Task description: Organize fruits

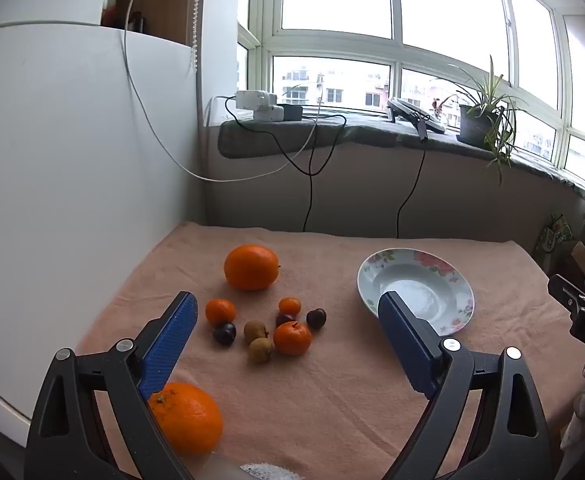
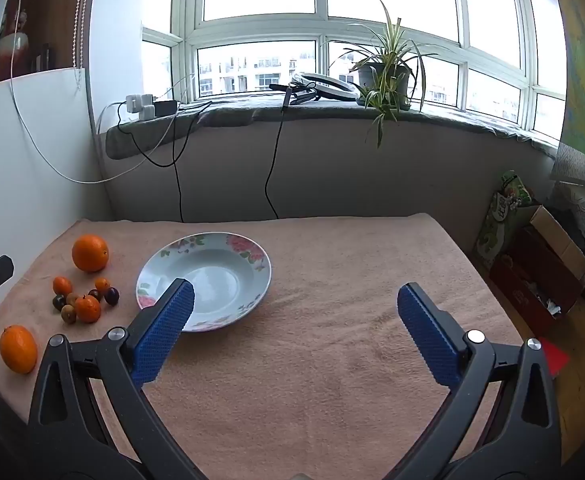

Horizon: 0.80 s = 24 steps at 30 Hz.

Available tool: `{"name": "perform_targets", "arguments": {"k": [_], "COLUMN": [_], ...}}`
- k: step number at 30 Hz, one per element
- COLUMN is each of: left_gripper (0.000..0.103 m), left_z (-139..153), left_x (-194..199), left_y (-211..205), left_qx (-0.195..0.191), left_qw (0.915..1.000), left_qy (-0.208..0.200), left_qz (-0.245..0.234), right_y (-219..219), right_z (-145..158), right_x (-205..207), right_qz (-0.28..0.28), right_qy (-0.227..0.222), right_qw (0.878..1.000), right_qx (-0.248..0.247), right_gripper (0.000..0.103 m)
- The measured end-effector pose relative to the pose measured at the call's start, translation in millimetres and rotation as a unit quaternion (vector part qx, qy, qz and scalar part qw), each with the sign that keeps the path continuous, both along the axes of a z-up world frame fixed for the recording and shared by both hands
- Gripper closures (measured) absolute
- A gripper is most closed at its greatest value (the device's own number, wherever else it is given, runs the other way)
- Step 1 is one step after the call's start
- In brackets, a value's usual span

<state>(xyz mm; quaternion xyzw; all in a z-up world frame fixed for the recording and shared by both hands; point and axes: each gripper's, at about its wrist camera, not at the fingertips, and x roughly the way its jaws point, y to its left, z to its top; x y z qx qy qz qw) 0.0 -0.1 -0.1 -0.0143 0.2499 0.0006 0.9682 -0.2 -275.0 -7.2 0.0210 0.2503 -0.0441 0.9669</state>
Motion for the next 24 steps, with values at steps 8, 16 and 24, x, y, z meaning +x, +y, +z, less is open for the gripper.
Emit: {"name": "perform_targets", "arguments": {"k": [8,16,24], "left_gripper": [0.011,0.011,0.011], "left_z": [-6.0,-8.8,-8.4], "left_x": [0.1,0.4,0.5], "left_y": [2.7,1.5,2.4], "left_qx": [-0.003,-0.006,-0.008], "left_qw": [1.0000,0.9999,0.9999], "left_qy": [0.006,0.011,0.012], "left_qz": [-0.005,-0.002,0.000], "right_y": [-1.9,-0.7,-4.5], "right_z": [-1.4,-1.6,-2.4], "right_x": [1.0,-0.9,0.1], "right_qz": [-0.005,-0.018,-0.022], "right_qy": [-0.001,-0.007,-0.002], "right_qw": [1.000,1.000,1.000], "right_qx": [0.000,-0.011,-0.004], "right_gripper": [0.000,0.000,0.000]}}
